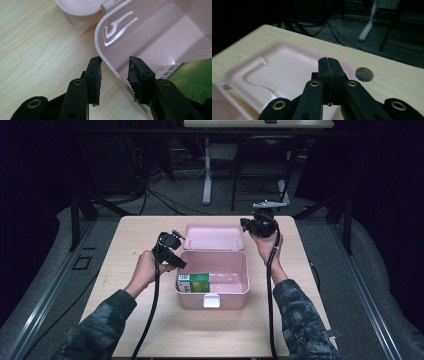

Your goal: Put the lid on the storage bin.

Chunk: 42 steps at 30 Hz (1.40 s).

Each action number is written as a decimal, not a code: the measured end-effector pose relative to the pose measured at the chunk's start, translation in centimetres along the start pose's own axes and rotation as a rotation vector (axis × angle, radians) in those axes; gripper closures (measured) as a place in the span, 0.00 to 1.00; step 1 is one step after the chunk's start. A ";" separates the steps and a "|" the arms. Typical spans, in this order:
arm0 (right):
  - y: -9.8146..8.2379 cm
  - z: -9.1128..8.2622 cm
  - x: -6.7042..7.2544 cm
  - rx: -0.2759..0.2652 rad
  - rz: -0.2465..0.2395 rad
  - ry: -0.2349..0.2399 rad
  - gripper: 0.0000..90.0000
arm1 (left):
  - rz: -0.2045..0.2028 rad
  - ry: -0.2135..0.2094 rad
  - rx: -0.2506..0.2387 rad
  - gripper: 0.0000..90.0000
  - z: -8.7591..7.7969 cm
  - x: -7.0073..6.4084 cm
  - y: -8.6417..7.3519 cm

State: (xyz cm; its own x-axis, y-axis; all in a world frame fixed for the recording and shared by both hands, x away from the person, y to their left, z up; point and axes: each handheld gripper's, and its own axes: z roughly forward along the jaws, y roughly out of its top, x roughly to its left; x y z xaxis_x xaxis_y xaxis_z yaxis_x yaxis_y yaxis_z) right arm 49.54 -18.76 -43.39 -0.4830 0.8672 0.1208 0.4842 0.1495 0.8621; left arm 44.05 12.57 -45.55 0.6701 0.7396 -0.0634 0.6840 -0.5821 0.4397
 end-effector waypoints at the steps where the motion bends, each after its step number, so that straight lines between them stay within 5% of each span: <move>1: -0.1 0.2 -0.3 0.010 0.013 -0.009 0.96 | -0.006 0.000 -0.002 0.70 0.0 0.0 0.0; 10: -2.1 2.8 -2.5 0.111 0.106 -0.044 0.82 | -0.012 0.010 0.006 0.70 0.2 -0.1 0.1; 28: -2.8 7.8 -2.8 0.209 0.129 -0.114 0.76 | -0.014 0.019 0.003 0.70 0.6 -0.2 0.0; 42: -3.0 8.1 -2.5 0.168 0.194 -0.152 0.86 | -0.006 0.028 -0.002 0.71 0.5 -0.4 -0.1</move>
State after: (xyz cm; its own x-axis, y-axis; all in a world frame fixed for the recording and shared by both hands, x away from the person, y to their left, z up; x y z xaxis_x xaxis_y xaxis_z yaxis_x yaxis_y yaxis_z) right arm 55.19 -17.50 -50.30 -0.2609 0.9465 0.1898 0.6766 0.0391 0.7353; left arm 43.91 12.16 -46.04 0.6576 0.7523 -0.0405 0.6874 -0.5772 0.4409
